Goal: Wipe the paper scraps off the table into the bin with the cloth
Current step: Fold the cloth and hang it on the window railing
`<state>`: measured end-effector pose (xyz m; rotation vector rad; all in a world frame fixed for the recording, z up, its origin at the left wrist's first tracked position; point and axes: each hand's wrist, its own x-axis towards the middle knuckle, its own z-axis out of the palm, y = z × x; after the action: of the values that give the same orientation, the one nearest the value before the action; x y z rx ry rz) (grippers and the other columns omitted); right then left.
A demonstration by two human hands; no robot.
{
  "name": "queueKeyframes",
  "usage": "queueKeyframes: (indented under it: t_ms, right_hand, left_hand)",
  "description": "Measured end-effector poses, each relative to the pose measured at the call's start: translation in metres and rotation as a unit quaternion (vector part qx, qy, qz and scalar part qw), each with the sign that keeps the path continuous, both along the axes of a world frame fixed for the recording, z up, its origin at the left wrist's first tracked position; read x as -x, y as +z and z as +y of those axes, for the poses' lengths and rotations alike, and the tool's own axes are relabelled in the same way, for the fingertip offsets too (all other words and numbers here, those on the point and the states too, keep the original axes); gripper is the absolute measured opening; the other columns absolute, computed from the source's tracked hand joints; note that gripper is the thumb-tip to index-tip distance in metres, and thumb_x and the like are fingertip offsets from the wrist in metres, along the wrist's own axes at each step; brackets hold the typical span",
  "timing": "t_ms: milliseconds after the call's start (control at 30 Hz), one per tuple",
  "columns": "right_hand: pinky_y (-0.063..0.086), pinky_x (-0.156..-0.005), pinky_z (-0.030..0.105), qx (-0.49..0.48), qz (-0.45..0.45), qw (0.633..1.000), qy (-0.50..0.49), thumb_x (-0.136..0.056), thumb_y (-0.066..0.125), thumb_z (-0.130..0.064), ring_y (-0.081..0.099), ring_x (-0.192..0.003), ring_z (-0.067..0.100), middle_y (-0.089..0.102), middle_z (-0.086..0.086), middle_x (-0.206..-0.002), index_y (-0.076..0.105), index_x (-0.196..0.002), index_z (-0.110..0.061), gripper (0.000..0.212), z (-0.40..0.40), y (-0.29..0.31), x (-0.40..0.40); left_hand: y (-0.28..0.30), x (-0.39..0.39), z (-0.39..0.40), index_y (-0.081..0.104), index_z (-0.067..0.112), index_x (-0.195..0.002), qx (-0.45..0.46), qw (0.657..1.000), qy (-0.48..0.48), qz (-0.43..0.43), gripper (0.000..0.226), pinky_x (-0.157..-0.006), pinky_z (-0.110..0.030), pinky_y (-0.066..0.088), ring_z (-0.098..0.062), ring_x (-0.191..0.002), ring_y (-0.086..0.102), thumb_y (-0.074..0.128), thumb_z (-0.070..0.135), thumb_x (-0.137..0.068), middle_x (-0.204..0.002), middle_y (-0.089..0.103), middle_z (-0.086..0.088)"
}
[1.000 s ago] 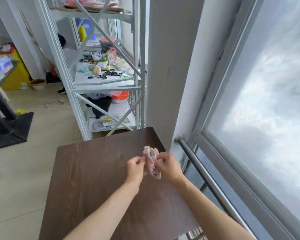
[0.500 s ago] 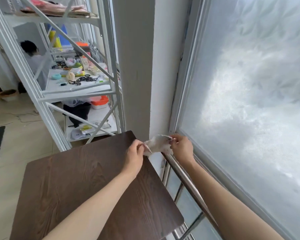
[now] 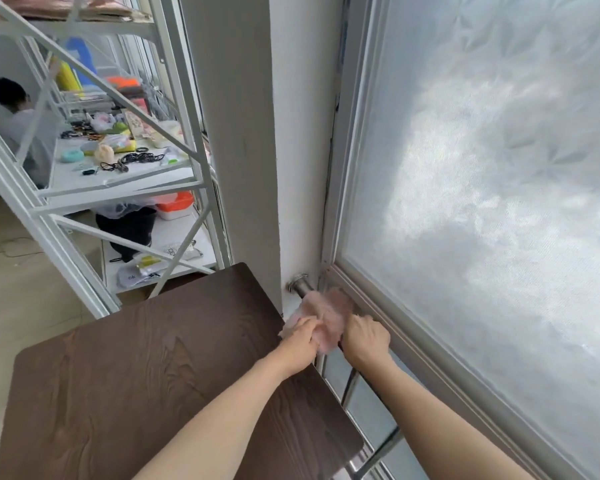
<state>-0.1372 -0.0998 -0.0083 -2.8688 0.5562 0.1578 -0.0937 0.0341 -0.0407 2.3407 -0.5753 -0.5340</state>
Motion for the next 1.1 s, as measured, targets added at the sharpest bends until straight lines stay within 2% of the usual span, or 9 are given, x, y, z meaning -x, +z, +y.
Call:
queueKeyframes:
  t_ms: [133, 200, 267, 333, 400, 500, 700, 867, 1100]
  right_hand:
    - [0.046, -0.068, 0.038, 0.077, -0.089, 0.992, 0.037, -0.074, 0.066, -0.014, 0.06, -0.084, 0.03, 0.059, 0.009, -0.093, 0.063, -0.091, -0.015, 0.017, 0.01, -0.005, 0.004]
    - [0.044, -0.072, 0.038, 0.065, -0.106, 0.988, 0.097, -0.079, 0.058, -0.016, 0.06, -0.087, 0.029, 0.06, 0.006, -0.093, 0.065, -0.096, -0.018, 0.018, 0.01, -0.013, 0.002]
    - [0.041, -0.076, 0.037, 0.034, -0.094, 0.987, 0.123, -0.087, 0.051, -0.019, 0.061, -0.091, 0.029, 0.062, 0.005, -0.099, 0.063, -0.104, -0.018, 0.021, 0.009, -0.015, 0.002]
    - [0.037, -0.067, 0.034, 0.021, -0.097, 0.99, 0.102, -0.087, 0.058, -0.022, 0.064, -0.083, 0.029, 0.065, 0.005, -0.093, 0.065, -0.095, -0.015, 0.012, 0.008, -0.015, 0.002]
    - [0.032, -0.06, 0.03, 0.035, -0.087, 0.992, 0.086, -0.086, 0.061, -0.013, 0.066, -0.076, 0.028, 0.066, 0.007, -0.086, 0.064, -0.086, -0.013, 0.003, 0.007, -0.015, 0.002]
    - [0.031, -0.061, 0.03, 0.013, -0.099, 0.992, 0.075, -0.087, 0.054, -0.004, 0.066, -0.082, 0.032, 0.067, 0.014, -0.088, 0.064, -0.086, -0.005, 0.01, 0.005, -0.016, 0.001]
    - [0.043, -0.07, 0.032, -0.017, -0.042, 0.997, 0.068, -0.087, 0.053, 0.003, 0.062, -0.099, 0.031, 0.064, 0.016, -0.107, 0.061, -0.102, -0.002, 0.018, 0.0, -0.012, 0.001]
    - [0.047, -0.083, 0.034, 0.009, -0.05, 0.994, 0.092, -0.09, 0.046, 0.006, 0.059, -0.104, 0.031, 0.062, 0.018, -0.112, 0.058, -0.109, -0.003, 0.025, -0.002, -0.002, 0.003]
    - [0.048, -0.077, 0.032, -0.005, -0.058, 0.995, 0.079, -0.09, 0.052, -0.003, 0.062, -0.1, 0.03, 0.059, 0.015, -0.113, 0.059, -0.106, -0.003, 0.018, 0.002, -0.004, 0.002]
  left_hand:
    - [-0.001, -0.011, 0.0, 0.027, 0.022, -0.146, -0.032, 0.999, -0.038, -0.016, 0.057, -0.117, -0.038, 0.02, -0.019, -0.143, 0.018, 0.038, 0.013, -0.09, -0.153, 0.025, 0.002]
    - [0.002, -0.018, 0.004, 0.03, 0.026, -0.144, -0.051, 0.996, -0.051, -0.045, 0.053, -0.111, -0.039, 0.031, -0.021, -0.137, 0.032, 0.039, 0.018, -0.093, -0.15, 0.031, 0.003]
    - [0.006, -0.024, 0.007, 0.036, 0.028, -0.139, -0.087, 0.987, -0.033, -0.134, 0.046, -0.101, -0.04, 0.041, -0.023, -0.125, 0.046, 0.042, 0.024, -0.094, -0.141, 0.038, 0.003]
    - [0.006, -0.028, 0.005, 0.04, 0.024, -0.137, -0.113, 0.97, -0.03, -0.211, 0.044, -0.102, -0.041, 0.038, -0.023, -0.125, 0.044, 0.043, 0.024, -0.094, -0.141, 0.038, 0.002]
    - [0.004, -0.031, 0.0, 0.039, 0.02, -0.14, -0.137, 0.958, -0.064, -0.243, 0.045, -0.113, -0.042, 0.023, -0.022, -0.136, 0.03, 0.042, 0.024, -0.095, -0.149, 0.033, -0.001]
    - [0.0, -0.035, -0.01, 0.034, 0.014, -0.142, -0.141, 0.957, -0.085, -0.239, 0.048, -0.119, -0.039, 0.004, -0.017, -0.145, 0.013, 0.041, 0.024, -0.096, -0.154, 0.025, -0.003]
    - [-0.008, -0.048, -0.028, 0.024, 0.011, -0.146, -0.154, 0.958, -0.119, -0.209, 0.053, -0.12, -0.036, 0.008, -0.023, -0.146, 0.006, 0.038, 0.011, -0.095, -0.156, 0.019, -0.009]
    - [-0.004, -0.048, -0.026, 0.022, 0.015, -0.146, -0.177, 0.951, -0.133, -0.217, 0.058, -0.118, -0.045, 0.015, -0.023, -0.146, 0.006, 0.042, 0.007, -0.093, -0.157, 0.015, -0.008]
    - [0.001, -0.031, -0.002, 0.01, 0.022, -0.15, -0.181, 0.966, -0.101, -0.155, 0.067, -0.117, -0.043, 0.019, -0.025, -0.144, 0.014, 0.047, 0.022, -0.094, -0.16, -0.002, 0.001]
